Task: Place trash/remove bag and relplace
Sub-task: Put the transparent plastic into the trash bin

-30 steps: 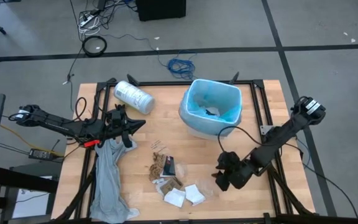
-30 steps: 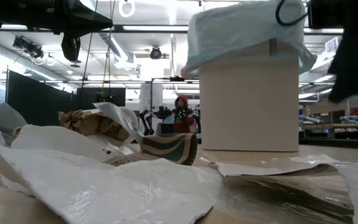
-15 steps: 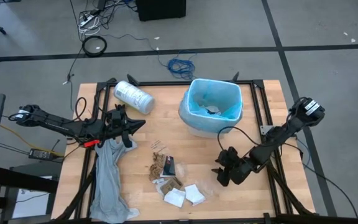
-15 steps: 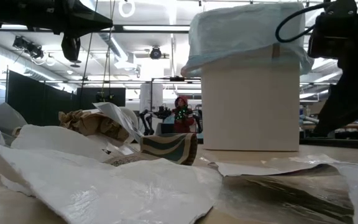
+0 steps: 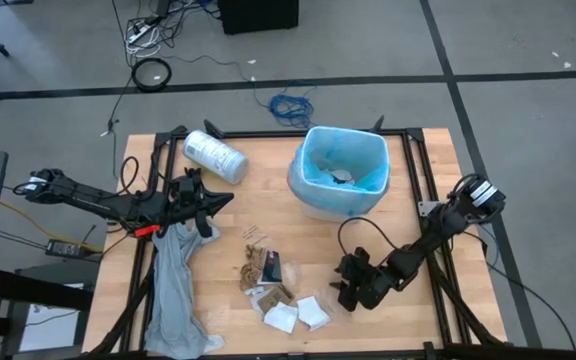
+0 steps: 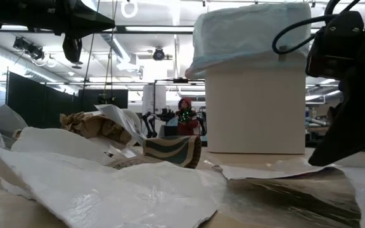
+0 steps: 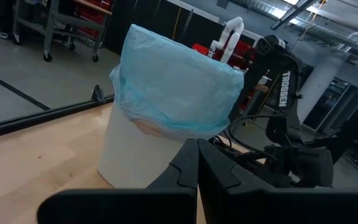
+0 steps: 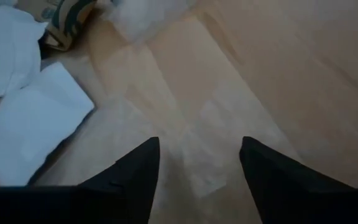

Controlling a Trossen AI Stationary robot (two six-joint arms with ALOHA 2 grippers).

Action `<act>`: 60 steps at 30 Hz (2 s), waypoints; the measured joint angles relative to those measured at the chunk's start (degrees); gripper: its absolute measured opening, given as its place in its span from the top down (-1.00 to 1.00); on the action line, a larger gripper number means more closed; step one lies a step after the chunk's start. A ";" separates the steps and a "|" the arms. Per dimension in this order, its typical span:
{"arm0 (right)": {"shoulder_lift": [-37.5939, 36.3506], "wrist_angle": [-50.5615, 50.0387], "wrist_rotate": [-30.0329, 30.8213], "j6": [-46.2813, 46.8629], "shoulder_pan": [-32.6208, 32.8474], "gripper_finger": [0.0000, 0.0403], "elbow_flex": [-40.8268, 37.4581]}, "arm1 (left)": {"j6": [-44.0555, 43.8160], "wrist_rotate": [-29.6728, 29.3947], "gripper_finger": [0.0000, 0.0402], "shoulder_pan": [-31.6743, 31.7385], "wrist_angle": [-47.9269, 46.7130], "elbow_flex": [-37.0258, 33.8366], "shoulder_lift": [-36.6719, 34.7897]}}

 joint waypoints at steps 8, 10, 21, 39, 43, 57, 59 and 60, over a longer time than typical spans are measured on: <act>0.05 -3.77 2.50 3.03 0.43 0.52 0.01 | 0.00 0.01 0.96 -0.01 0.04 0.00 0.00; 0.02 -4.26 2.68 6.16 0.07 0.73 -0.08 | 0.00 0.02 0.96 0.00 0.10 0.00 0.00; -4.91 -8.51 1.03 8.13 -0.83 1.00 1.25 | 0.00 0.01 0.96 -0.02 0.05 0.00 0.00; -7.22 -8.25 -2.90 -7.26 -0.67 0.16 0.61 | 0.00 0.02 0.96 -0.02 0.06 0.00 0.00; -7.50 -8.40 -1.92 -6.52 -0.36 -0.14 -1.01 | 0.00 0.00 0.96 0.00 0.06 0.00 0.00; -7.92 -17.56 -3.26 -6.65 -0.61 0.37 -2.39 | 0.01 0.01 0.96 -0.01 0.06 0.00 0.00; -7.92 -17.81 -3.34 -5.39 -1.14 0.58 -2.39 | 0.00 0.02 0.96 -0.01 0.05 0.00 -0.02; -7.92 -18.03 -3.33 -4.21 -1.42 0.69 -2.32 | 0.00 0.00 0.96 -0.02 0.06 0.00 0.00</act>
